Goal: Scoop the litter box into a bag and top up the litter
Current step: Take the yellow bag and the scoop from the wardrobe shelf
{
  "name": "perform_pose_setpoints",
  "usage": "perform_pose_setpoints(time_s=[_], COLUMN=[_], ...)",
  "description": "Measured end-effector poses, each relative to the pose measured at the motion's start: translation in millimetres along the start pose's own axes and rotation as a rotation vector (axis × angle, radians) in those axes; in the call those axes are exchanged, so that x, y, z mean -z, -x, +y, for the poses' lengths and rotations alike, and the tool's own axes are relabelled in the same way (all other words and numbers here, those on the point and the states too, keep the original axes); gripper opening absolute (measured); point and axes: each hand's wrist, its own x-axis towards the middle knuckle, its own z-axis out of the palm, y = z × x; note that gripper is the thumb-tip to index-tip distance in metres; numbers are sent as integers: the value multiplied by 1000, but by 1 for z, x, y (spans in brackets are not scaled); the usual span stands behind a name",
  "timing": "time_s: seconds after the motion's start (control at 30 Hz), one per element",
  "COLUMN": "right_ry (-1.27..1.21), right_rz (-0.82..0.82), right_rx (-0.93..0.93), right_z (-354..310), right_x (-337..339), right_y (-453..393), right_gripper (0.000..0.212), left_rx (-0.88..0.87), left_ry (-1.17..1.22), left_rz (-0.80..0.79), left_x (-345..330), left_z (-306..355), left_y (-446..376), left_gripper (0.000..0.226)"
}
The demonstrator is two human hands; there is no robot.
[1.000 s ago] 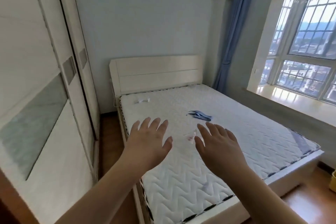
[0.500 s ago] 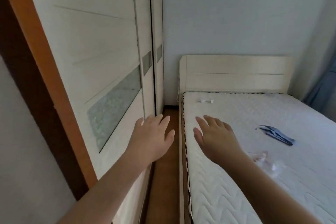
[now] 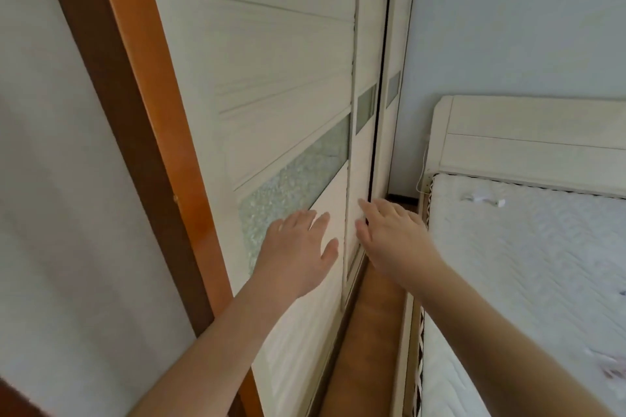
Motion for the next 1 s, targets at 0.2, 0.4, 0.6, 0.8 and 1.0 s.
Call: perform_pose_setpoints(time_s=[0.2, 0.4, 0.6, 0.8, 1.0], right_ry=[-58, -213, -749, -1134, -1141], right_rz=[-64, -89, -274, -448, -413], right_rx=[144, 303, 321, 53, -42], right_z=[0, -13, -50, -94, -113], right_x=[-28, -54, -70, -73, -76], right_y=[-51, -93, -118, -133, -145], right_gripper=[54, 55, 58, 83, 90], left_rx=[147, 267, 378, 408, 377], left_ry=[-26, -150, -208, -227, -222], left_rz=[-32, -28, -13, -16, 26], left_x=[-18, -25, -31, -32, -40], left_z=[-8, -9, -7, -11, -19], left_y=[-9, -6, 7, 19, 26], left_gripper=[58, 60, 61, 59, 57])
